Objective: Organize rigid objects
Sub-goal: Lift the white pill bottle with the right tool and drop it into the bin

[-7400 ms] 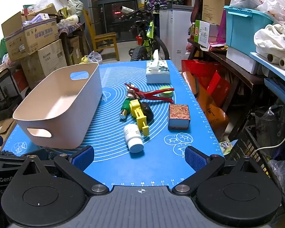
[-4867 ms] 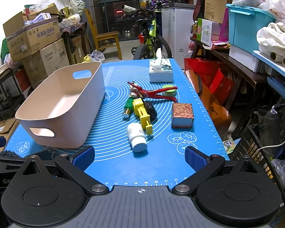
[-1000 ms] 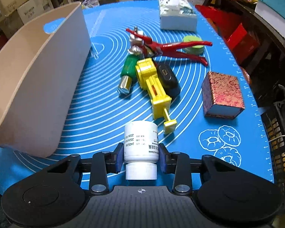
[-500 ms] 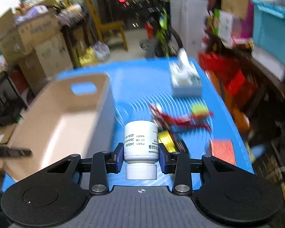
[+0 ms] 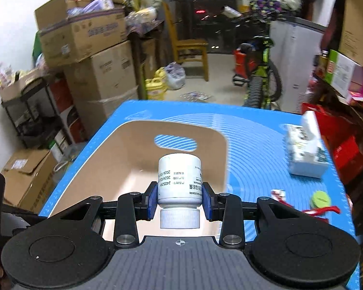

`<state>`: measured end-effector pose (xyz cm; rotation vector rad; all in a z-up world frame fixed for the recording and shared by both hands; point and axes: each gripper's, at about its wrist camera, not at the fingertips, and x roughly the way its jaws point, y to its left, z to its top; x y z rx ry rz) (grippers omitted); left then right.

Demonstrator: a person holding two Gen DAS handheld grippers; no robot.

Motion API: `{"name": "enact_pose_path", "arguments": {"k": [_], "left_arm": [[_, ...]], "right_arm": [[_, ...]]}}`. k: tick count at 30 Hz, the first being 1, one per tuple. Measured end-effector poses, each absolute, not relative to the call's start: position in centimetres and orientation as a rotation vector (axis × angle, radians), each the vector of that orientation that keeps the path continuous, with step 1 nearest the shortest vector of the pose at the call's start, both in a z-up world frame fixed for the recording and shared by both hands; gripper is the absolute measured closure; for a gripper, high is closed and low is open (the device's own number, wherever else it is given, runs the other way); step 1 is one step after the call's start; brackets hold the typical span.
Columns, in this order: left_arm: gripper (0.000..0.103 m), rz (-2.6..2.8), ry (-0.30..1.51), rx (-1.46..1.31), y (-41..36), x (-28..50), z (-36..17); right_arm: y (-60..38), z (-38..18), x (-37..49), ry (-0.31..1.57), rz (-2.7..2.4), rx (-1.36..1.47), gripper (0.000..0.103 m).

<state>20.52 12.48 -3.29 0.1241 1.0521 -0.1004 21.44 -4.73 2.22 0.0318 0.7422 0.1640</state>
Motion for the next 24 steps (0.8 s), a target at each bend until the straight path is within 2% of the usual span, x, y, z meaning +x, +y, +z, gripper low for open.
{"name": "enact_pose_path", "arguments": {"k": [17,18,21,24], "left_arm": [[0.097,-0.104,1.053,0.124,12.4,20.6,-3.4],[0.097,-0.104,1.053,0.125,12.4,20.6,-3.4],[0.097,-0.102,1.053,0.124,12.4,20.7,-3.5],[0.097,-0.103,1.052,0.124,12.4,20.7,-3.6]], "right_arm": [[1.4,-5.0,24.1,1.065,0.233,-0.120,0.059],[1.4,-4.9,23.9,1.055,0.237,-0.120,0.054],[1.0,-4.1,23.4,1.017,0.239,-0.093,0.049],[-0.1,-2.9,22.8,0.986,0.229,-0.049,0.040]]}}
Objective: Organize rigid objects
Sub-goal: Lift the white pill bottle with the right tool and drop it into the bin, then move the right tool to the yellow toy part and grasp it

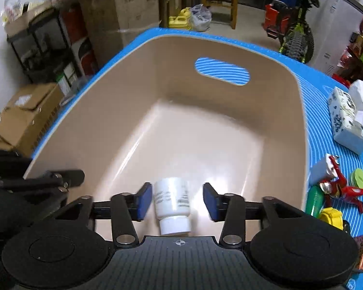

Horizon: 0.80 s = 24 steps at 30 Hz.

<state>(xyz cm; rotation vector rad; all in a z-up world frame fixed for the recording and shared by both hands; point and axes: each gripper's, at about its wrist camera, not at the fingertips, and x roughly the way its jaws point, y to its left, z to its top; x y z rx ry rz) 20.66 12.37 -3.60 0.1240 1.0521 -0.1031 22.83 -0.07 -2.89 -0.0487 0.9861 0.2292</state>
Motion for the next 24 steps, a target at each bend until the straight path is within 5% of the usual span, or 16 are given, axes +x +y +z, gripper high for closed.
{"name": "enact_pose_path", "arguments": {"k": [12,24], "left_arm": [[0.096,-0.101,1.053,0.125,12.4,20.7,-3.6],[0.096,-0.102,1.051,0.131,12.5,20.7,-3.5]], "right_arm": [[-9.2,3.0,19.1,0.760,0.093,-0.005,0.033],[-18.0,-1.8,18.4,0.793,0.029,0.010,0.031]]}}
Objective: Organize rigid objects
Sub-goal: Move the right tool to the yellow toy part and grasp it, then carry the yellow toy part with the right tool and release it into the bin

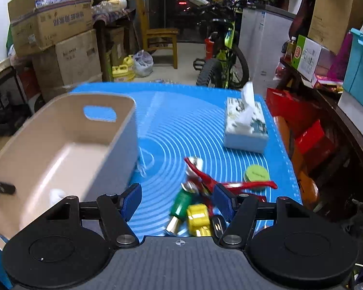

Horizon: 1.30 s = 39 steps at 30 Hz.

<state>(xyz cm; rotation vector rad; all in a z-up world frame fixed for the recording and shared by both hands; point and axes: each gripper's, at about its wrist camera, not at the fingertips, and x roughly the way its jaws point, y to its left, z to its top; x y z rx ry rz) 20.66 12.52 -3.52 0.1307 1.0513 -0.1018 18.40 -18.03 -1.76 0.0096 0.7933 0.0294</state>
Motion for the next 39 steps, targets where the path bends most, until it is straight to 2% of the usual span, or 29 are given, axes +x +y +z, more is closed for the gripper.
{"name": "enact_pose_path", "arguments": {"k": [3,11,18,25,32,39], "left_arm": [[0.096,-0.102,1.051,0.134,12.6,20.6,-3.5],[0.096,-0.103,1.047,0.142,12.7,20.6,-3.5],[0.095,-0.101,1.048,0.145,12.3,20.5,-3.4],[0.095,-0.101,1.048,0.146,12.3,20.5,-3.4],[0.095,-0.100,1.048,0.147,12.3,20.5,-3.3],[0.095,-0.100,1.048,0.147,12.3,20.5,-3.3]], "right_arm": [[-18.5,-3.5,18.8,0.822,0.044,0.002,0.032],[-17.7,-6.0,20.2,0.873,0.051,-0.072,0.046],[-17.9,-7.6,21.5,0.882,0.007,-0.109,0.049],[-17.4,-8.5,22.5,0.905,0.028,-0.124,0.066],[-17.5,-9.1,22.2,0.933,0.031,-0.143,0.069],[-17.7,-7.0,21.2,0.887,0.035,-0.085,0.070]]}}
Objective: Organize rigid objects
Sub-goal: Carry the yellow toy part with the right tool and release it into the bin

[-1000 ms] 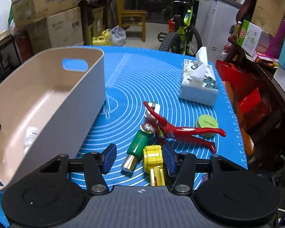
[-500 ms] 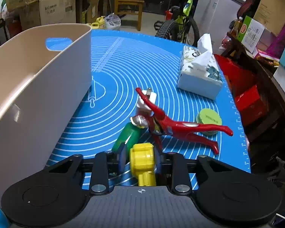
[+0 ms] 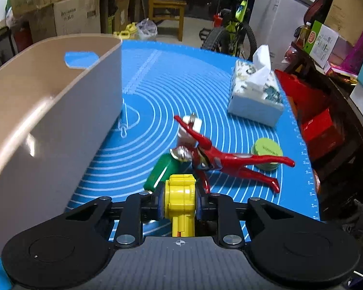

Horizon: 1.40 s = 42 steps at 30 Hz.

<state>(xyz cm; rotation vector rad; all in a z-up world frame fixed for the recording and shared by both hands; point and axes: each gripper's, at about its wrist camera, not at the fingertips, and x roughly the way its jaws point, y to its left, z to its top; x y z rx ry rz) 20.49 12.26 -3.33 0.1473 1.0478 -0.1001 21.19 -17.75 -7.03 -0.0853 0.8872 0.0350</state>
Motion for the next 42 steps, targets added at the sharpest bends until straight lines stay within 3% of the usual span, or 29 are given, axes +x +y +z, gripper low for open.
{"name": "enact_pose_path", "arguments": {"k": [24,34,42], "left_arm": [[0.095,-0.102,1.049,0.157,12.0,20.5,-3.5],[0.095,-0.105,1.050,0.157,12.1,20.5,-3.5],[0.095,-0.104,1.051,0.156,12.0,20.5,-3.5]], "right_arm": [[-12.7,4.4,18.1,0.426,0.062,0.182,0.070],[-6.8,3.5,19.9,0.472,0.189,0.141,0.070],[-3.2,0.2,21.3,0.655,0.254,0.059,0.070]]}}
